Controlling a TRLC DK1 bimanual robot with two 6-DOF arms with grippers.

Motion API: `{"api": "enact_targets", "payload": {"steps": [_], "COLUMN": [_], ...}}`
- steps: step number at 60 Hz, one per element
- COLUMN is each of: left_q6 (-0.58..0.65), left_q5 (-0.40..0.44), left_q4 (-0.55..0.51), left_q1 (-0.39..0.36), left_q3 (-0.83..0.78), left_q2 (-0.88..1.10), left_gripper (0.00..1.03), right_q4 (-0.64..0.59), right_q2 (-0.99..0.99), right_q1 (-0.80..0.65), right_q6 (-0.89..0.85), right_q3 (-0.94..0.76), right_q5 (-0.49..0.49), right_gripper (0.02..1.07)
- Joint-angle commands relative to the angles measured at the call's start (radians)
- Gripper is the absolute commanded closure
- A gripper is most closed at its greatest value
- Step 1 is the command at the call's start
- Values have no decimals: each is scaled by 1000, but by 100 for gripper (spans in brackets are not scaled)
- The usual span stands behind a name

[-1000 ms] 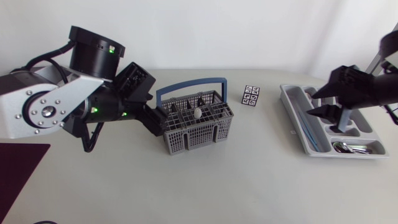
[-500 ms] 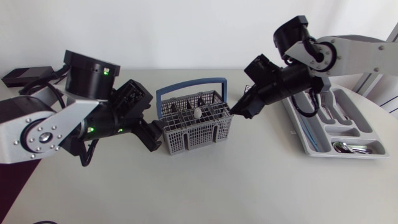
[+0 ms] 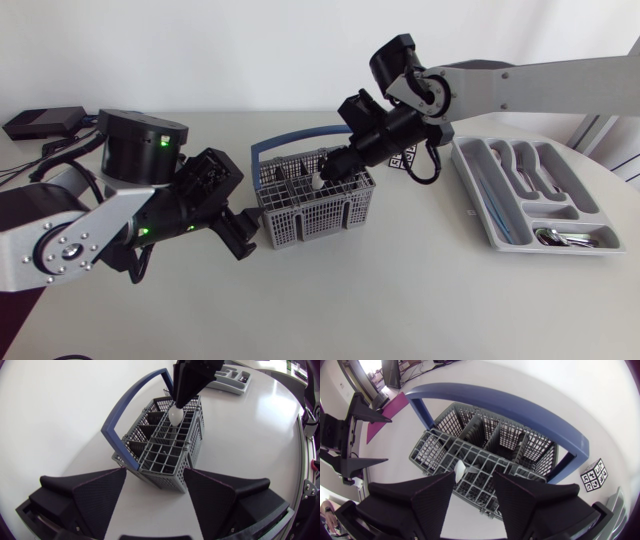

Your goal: Transfer all utensils from the basket to the drawer tray.

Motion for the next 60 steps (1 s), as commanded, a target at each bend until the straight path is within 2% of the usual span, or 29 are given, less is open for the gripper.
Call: {"api": "enact_targets", "payload": {"steps": [1, 12, 19, 22, 27, 47, 60], "left_q6": [27, 31, 31, 31, 31, 33, 42], "left_q5": [-6, -6, -6, -6, -6, -6, -6], "left_q4": [15, 16, 18, 19, 19, 24, 50], "left_q1": [-3, -3, -7, -12, -17, -35, -49], "left_q3": [-26, -27, -27, -27, -29, -40, -52], "left_q2": [-13, -15, -15, -13, -7, -1, 11], "left_gripper": [22, 22, 22, 22, 22, 22, 21], "right_q4": [12, 21, 21, 21, 15, -77, -175], "right_q2": [44, 66, 67, 66, 64, 43, 30], "right_q1": [14, 36, 45, 46, 40, -13, -21], "right_q6": [56, 62, 64, 62, 64, 64, 60], "right_q3": [35, 41, 41, 41, 46, 97, 166], "right_q5": [-5, -6, -8, -16, -46, -181, -224], "right_gripper": [57, 62, 80, 96, 101, 101, 101]}}
